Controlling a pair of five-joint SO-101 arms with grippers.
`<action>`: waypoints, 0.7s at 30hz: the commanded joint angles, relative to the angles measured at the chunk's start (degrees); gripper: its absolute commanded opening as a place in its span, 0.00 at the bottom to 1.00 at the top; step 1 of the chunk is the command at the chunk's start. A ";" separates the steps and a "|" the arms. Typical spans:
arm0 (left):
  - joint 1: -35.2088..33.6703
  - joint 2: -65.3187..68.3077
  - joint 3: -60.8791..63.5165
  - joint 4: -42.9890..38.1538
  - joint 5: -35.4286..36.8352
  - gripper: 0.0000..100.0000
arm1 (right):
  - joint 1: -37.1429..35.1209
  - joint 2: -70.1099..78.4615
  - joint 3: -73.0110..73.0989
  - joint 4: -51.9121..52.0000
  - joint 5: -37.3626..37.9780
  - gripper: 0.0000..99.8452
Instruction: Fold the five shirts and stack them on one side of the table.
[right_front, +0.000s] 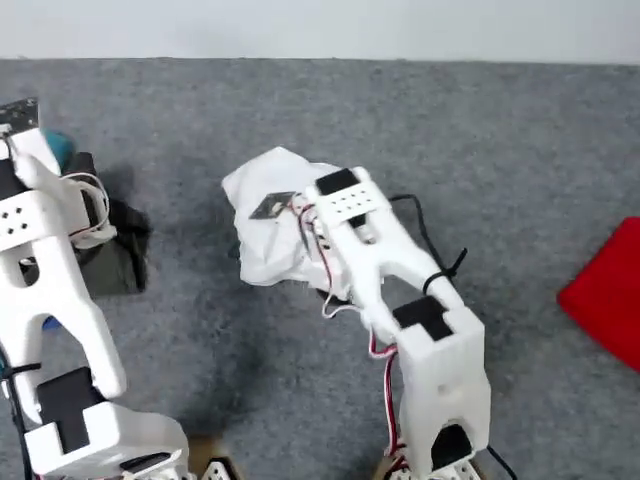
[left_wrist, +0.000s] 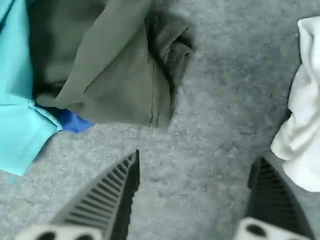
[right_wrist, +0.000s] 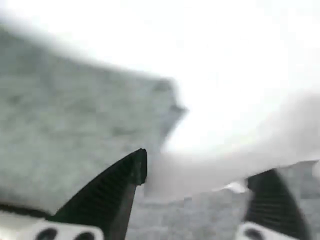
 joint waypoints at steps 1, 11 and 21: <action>-0.26 -2.64 -0.13 1.76 -0.70 0.33 | 4.09 2.15 -0.62 -4.18 0.44 0.08; 7.82 -2.64 2.07 1.76 -0.70 0.33 | 6.81 -7.43 -19.69 6.90 0.53 0.01; 20.48 -3.43 2.33 1.76 -0.44 0.33 | 6.81 -23.69 -48.09 13.93 0.44 0.01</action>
